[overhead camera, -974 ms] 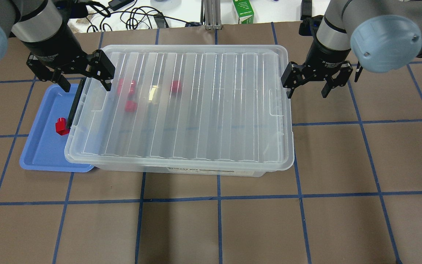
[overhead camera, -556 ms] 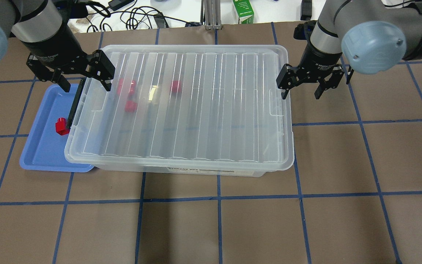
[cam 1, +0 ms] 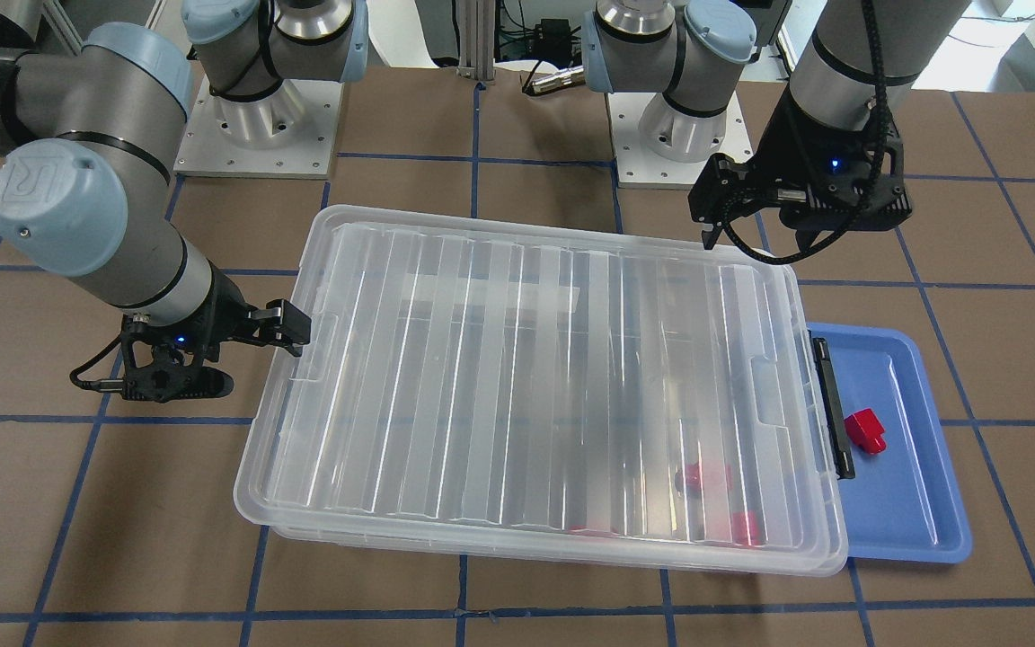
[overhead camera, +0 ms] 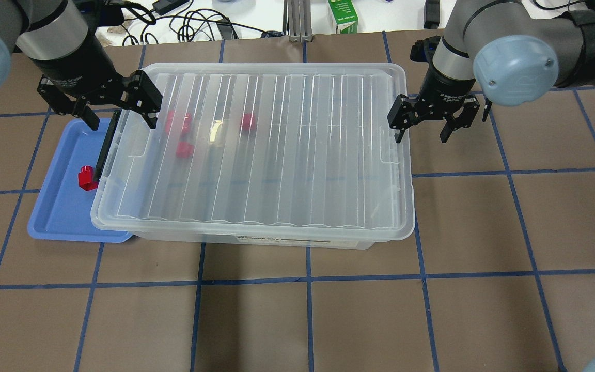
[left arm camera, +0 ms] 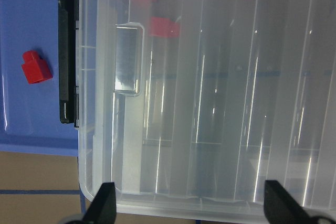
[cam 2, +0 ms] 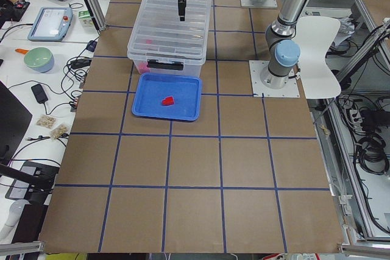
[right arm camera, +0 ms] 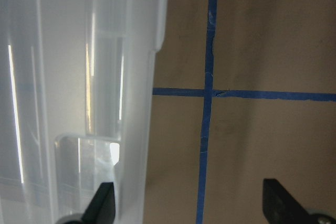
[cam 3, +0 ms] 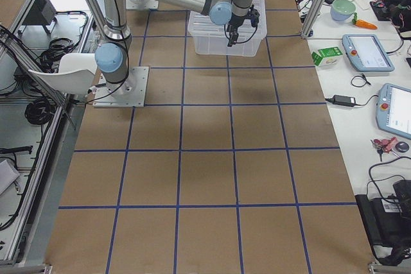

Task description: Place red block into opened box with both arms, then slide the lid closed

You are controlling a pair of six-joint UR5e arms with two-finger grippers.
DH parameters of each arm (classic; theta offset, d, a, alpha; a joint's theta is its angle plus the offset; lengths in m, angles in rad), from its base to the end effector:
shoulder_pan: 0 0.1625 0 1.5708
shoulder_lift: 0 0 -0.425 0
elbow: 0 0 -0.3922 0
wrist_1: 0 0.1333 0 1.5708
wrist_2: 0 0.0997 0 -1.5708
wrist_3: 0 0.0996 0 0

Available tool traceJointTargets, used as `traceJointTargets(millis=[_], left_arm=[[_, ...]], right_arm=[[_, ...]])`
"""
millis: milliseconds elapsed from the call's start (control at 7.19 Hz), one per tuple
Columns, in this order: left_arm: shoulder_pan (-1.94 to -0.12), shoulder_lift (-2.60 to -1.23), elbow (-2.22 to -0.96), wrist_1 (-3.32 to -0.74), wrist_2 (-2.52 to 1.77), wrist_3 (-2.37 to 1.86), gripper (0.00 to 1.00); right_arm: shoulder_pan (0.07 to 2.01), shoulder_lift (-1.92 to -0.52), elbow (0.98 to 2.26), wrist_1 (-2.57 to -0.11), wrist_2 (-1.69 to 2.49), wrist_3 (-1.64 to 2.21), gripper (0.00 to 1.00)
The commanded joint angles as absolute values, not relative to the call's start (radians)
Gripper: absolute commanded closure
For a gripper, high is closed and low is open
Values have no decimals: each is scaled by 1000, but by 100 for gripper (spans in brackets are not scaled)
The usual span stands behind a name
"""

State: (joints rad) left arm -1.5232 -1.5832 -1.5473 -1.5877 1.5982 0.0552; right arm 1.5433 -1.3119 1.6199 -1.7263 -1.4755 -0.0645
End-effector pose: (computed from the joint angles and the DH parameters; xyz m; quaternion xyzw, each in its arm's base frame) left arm -0.1068 -0.5022 0.4917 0.0038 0.9999 0.0036 0.0135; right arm 0.1272 -0.5697 0.3413 -0.0148 0.9959 0.0738 0.0509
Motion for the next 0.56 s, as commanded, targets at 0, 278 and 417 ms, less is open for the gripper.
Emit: traceJointTargets(millis=[0, 278, 417], left_arm=[[-1523, -1583, -1546, -1588, 1598, 55, 0], [-1523, -1583, -1546, -1588, 1598, 55, 0], [-1523, -1583, -1548, -1588, 1598, 55, 0]], right_arm=[[1536, -1310, 1620, -1735, -1485, -72, 0], [1532, -1310, 1620, -1741, -1488, -72, 0], [1531, -1309, 1620, -1741, -1488, -86, 0]])
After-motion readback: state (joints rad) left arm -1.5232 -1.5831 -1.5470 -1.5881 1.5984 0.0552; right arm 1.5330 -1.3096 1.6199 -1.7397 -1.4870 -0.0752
